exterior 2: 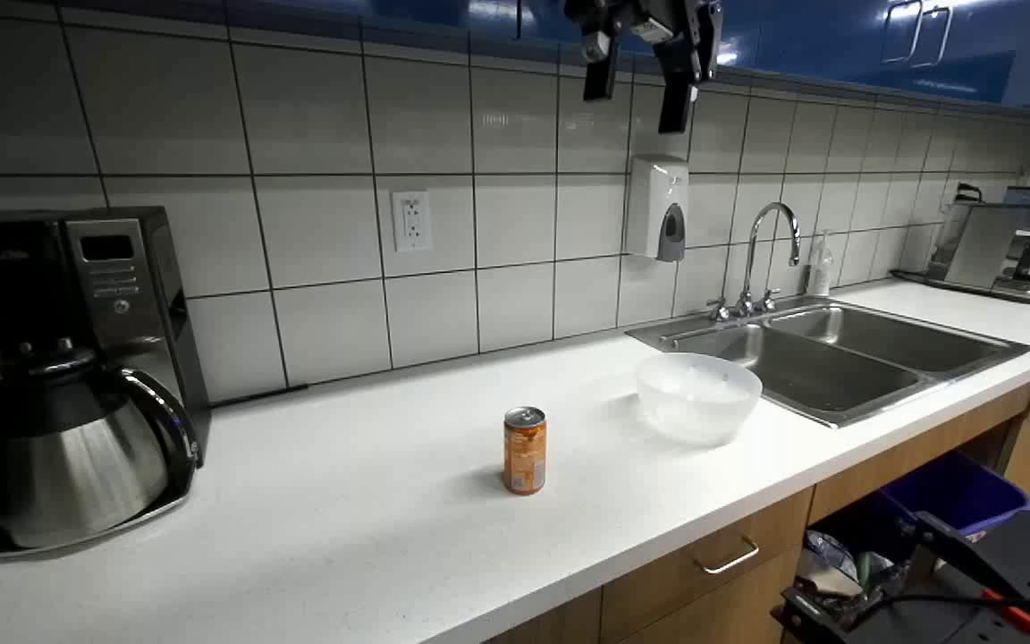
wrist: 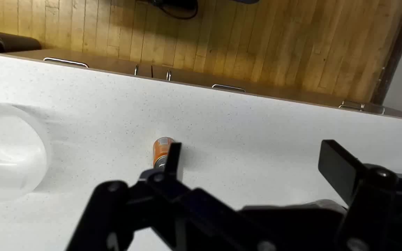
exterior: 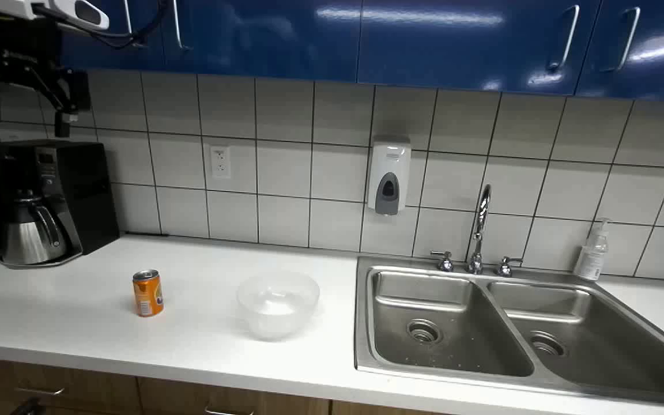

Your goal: Put the can in the bowl

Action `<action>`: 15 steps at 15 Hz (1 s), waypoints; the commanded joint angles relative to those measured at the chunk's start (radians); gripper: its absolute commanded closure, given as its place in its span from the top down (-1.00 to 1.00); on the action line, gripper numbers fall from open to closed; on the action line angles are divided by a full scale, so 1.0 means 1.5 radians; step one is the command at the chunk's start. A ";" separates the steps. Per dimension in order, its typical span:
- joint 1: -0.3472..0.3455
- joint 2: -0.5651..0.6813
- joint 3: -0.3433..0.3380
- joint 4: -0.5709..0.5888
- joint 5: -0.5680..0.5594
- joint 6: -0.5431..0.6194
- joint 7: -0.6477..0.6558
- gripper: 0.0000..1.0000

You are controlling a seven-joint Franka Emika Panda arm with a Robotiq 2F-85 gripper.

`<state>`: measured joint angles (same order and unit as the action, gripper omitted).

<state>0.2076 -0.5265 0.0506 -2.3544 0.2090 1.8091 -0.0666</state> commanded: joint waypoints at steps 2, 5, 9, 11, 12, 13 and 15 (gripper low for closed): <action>-0.013 0.001 0.011 0.002 0.005 -0.003 -0.005 1.00; -0.013 0.001 0.011 0.002 0.005 -0.003 -0.005 1.00; -0.013 0.001 0.011 0.002 0.005 -0.003 -0.005 1.00; -0.015 0.012 0.012 -0.006 0.004 0.010 -0.003 1.00; -0.016 0.021 0.011 -0.009 0.005 0.018 -0.005 1.00; -0.018 0.031 0.013 -0.011 0.000 0.028 -0.003 1.00; -0.021 0.058 0.013 -0.011 -0.005 0.052 -0.004 1.00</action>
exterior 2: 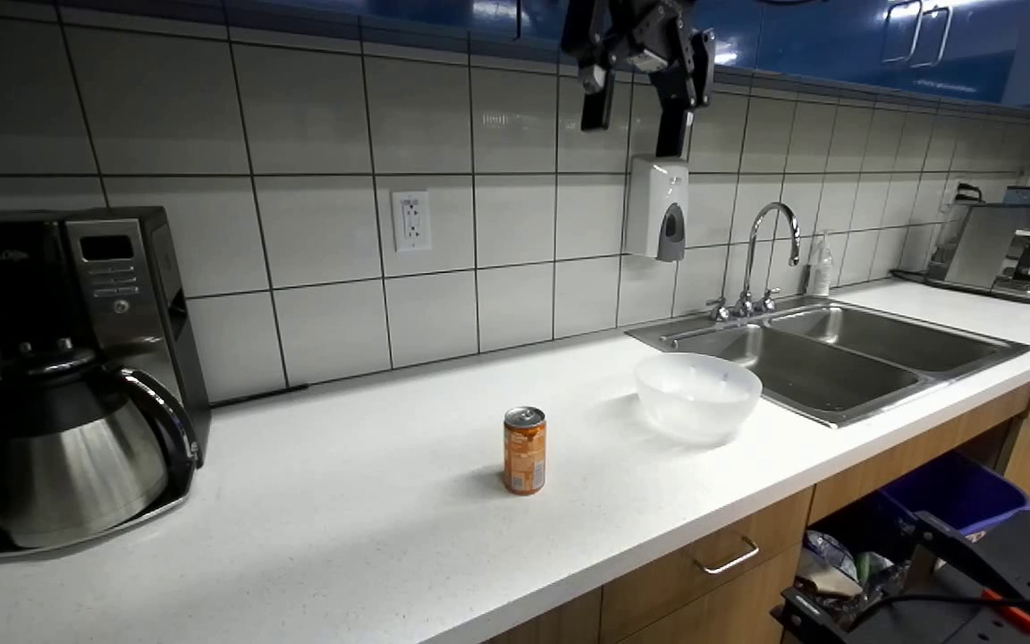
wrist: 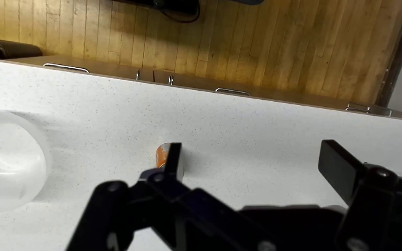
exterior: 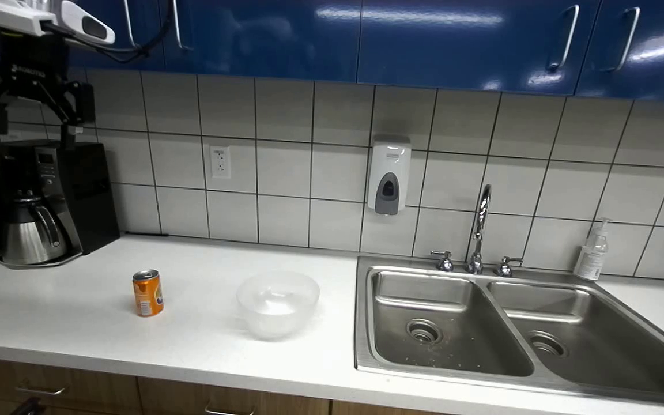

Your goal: Put the can in the bowl

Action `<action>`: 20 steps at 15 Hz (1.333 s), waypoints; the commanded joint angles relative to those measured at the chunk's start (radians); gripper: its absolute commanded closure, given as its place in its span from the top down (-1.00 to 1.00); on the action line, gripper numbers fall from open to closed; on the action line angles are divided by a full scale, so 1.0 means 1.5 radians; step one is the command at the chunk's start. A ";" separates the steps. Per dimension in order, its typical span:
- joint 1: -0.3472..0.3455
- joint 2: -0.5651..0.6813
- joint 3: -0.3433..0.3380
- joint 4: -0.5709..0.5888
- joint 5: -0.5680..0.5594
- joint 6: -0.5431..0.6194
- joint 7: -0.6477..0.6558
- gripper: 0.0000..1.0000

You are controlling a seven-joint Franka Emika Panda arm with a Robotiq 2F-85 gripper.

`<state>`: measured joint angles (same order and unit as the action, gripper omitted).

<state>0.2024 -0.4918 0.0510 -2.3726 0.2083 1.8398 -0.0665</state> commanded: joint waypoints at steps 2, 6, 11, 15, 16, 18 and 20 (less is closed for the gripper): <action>-0.020 0.071 0.014 0.006 -0.010 0.062 -0.004 1.00; -0.019 0.152 0.019 0.017 -0.017 0.124 -0.003 1.00; -0.020 0.256 0.026 0.041 -0.038 0.195 0.007 1.00; -0.019 0.330 0.032 0.076 -0.076 0.227 0.021 1.00; -0.018 0.345 0.032 0.085 -0.087 0.232 0.025 1.00; -0.017 0.375 0.032 0.103 -0.109 0.243 0.035 1.00; -0.015 0.405 0.033 0.118 -0.125 0.250 0.042 1.00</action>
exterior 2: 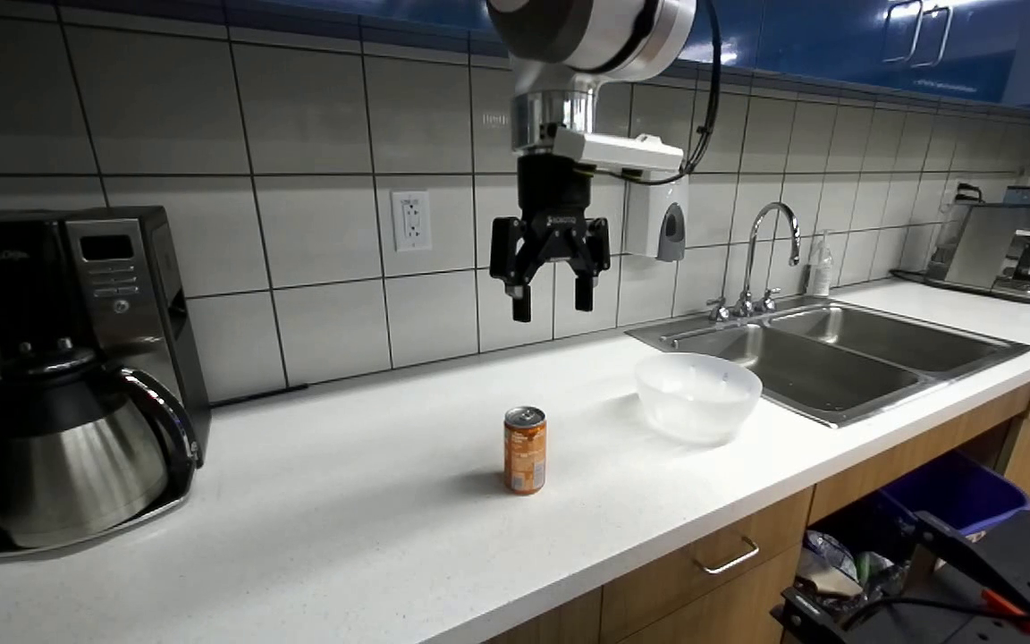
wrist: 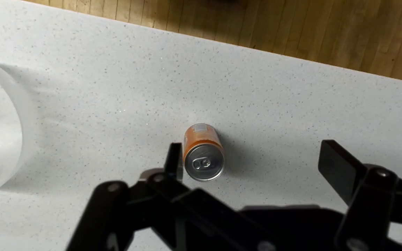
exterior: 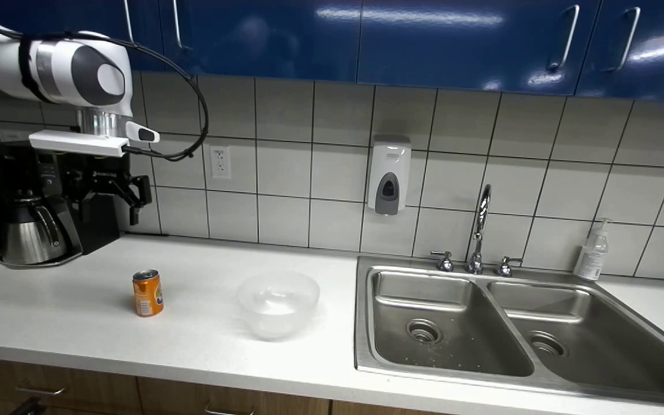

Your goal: Put the can in the bowl

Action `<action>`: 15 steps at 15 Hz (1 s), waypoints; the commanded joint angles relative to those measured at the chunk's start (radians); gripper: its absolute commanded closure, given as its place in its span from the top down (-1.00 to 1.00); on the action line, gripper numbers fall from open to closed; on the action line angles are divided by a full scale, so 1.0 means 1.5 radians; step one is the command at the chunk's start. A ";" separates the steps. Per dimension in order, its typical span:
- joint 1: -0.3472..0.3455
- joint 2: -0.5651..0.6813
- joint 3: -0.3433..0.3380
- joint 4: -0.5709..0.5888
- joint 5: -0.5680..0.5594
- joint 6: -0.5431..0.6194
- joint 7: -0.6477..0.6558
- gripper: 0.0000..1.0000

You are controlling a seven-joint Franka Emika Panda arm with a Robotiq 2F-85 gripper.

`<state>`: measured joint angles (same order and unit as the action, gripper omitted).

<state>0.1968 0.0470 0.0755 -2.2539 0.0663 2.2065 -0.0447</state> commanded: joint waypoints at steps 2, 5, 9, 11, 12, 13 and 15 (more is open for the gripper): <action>-0.009 0.075 0.018 0.054 -0.039 0.012 0.029 1.00; -0.006 0.119 0.021 0.075 -0.046 0.025 0.030 1.00; -0.002 0.171 0.022 0.103 -0.057 0.043 0.030 1.00; 0.000 0.195 0.019 0.117 -0.065 0.057 0.038 1.00; 0.001 0.206 0.017 0.125 -0.069 0.063 0.044 1.00; 0.001 0.216 0.016 0.133 -0.071 0.065 0.048 1.00; 0.000 0.232 0.013 0.148 -0.068 0.063 0.059 1.00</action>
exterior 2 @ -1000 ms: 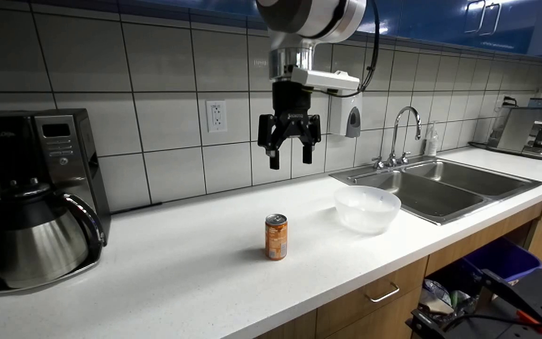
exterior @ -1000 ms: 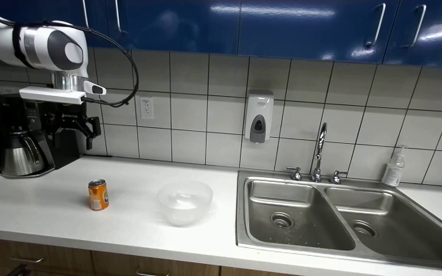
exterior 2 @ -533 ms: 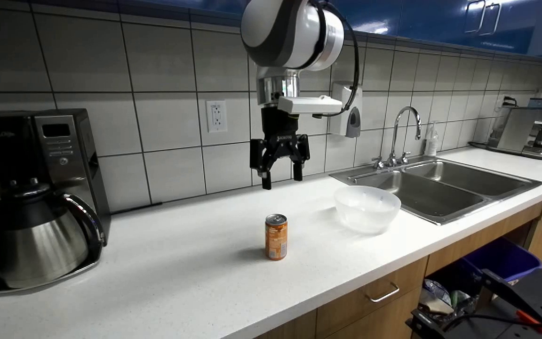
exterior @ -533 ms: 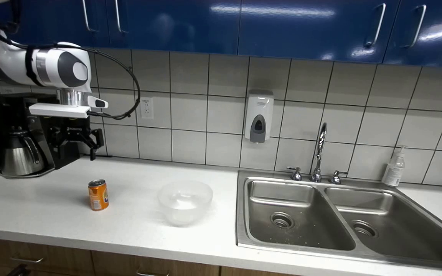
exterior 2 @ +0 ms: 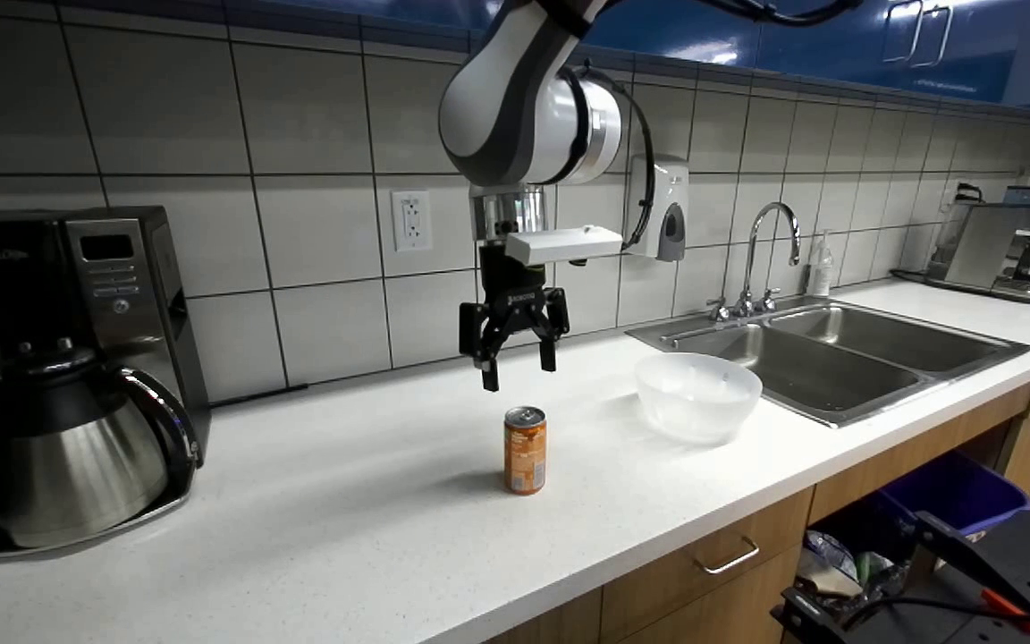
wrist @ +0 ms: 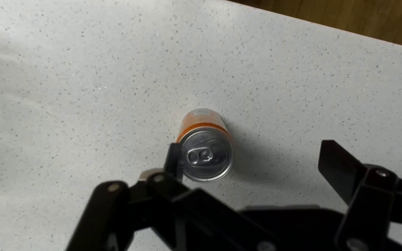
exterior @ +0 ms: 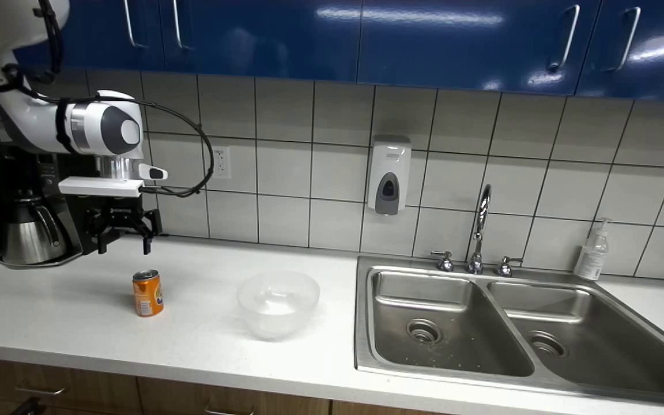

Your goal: Put the can in the bowl

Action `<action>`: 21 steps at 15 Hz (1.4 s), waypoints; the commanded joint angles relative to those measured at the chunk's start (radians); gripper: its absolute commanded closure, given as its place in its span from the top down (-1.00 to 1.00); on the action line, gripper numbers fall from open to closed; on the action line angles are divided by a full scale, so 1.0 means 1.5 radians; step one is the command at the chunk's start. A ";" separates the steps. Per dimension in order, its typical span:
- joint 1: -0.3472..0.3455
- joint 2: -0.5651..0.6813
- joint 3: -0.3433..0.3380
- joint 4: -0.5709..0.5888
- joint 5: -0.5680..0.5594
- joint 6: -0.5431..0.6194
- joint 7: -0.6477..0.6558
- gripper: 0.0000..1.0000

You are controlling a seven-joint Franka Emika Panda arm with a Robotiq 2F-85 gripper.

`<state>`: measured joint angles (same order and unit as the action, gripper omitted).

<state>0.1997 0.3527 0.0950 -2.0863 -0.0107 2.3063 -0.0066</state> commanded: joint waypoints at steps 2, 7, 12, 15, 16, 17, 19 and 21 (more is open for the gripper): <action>-0.003 0.041 -0.004 0.047 -0.017 -0.005 0.040 1.00; -0.005 0.056 -0.013 0.054 -0.016 -0.006 0.049 1.00; -0.002 0.077 -0.019 0.050 -0.017 0.002 0.064 1.00; -0.001 0.095 -0.018 0.052 -0.015 0.008 0.067 1.00; 0.000 0.102 -0.019 0.053 -0.017 0.012 0.067 1.00; 0.000 0.108 -0.019 0.053 -0.017 0.016 0.068 1.00; 0.001 0.117 -0.022 0.055 -0.020 0.028 0.069 1.00; 0.003 0.125 -0.024 0.055 -0.022 0.043 0.071 1.00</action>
<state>0.1980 0.5185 0.0656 -2.0250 -0.0117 2.3478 0.0625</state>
